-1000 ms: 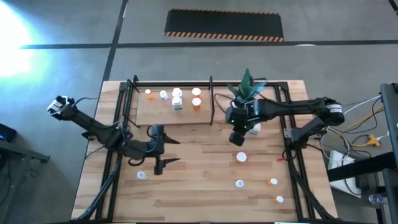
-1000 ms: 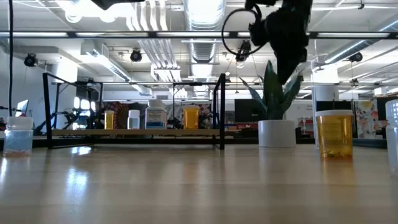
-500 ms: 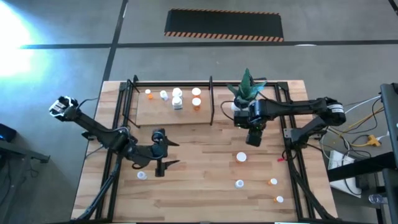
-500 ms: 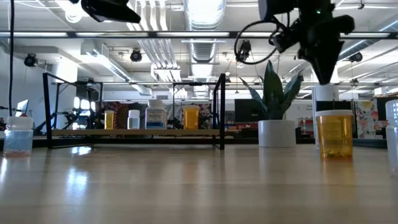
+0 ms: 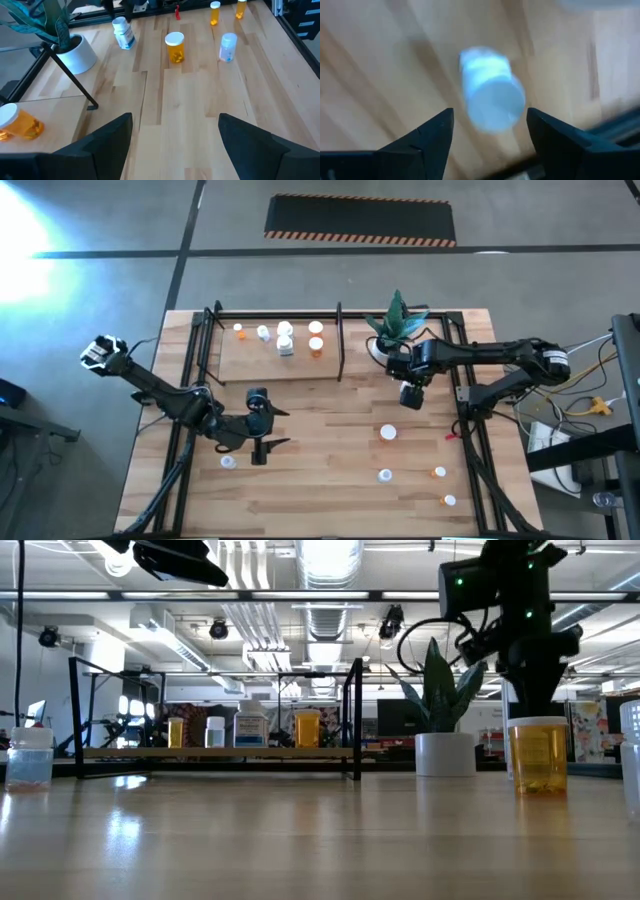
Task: Pick and place medicine bottles onto shelf by color
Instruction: Put the white blue medicine container on the shelf
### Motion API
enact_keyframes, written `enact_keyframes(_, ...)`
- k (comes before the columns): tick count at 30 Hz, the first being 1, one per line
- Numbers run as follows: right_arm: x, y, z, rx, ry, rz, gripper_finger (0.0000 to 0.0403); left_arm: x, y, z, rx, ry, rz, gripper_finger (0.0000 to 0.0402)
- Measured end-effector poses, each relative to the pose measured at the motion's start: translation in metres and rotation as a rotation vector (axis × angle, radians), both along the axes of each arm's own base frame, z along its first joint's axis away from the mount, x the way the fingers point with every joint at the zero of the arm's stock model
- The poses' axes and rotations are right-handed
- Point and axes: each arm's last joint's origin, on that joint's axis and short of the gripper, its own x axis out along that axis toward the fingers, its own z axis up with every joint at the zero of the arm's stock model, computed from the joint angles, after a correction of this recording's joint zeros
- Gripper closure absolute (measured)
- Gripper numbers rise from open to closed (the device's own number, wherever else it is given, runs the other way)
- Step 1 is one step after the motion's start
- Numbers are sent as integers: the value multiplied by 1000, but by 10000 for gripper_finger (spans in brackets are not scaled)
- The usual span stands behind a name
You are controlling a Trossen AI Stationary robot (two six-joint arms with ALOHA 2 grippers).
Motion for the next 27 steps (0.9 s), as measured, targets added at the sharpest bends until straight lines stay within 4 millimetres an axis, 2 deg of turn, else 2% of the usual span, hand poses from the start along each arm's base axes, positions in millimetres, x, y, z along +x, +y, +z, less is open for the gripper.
enact_keyframes(6, 6, -8, -8, -12, -22, -2, 167, 0, 0, 0, 0, 0, 0, 123)
enact_keyframes(15, 10, -9, -14, -5, 9, 4, 229, 0, 0, 0, -1, 0, -1, 123)
enact_keyframes(19, 10, -9, -13, -6, 12, 7, 242, 0, 0, 0, -1, 0, -1, 123)
enact_keyframes(22, 12, -7, -6, -2, 22, 3, 242, 0, 0, 0, -1, 0, -1, 123)
enact_keyframes(27, 31, 3, 22, -19, -72, 0, 263, 0, 0, 0, -1, 0, -1, 123)
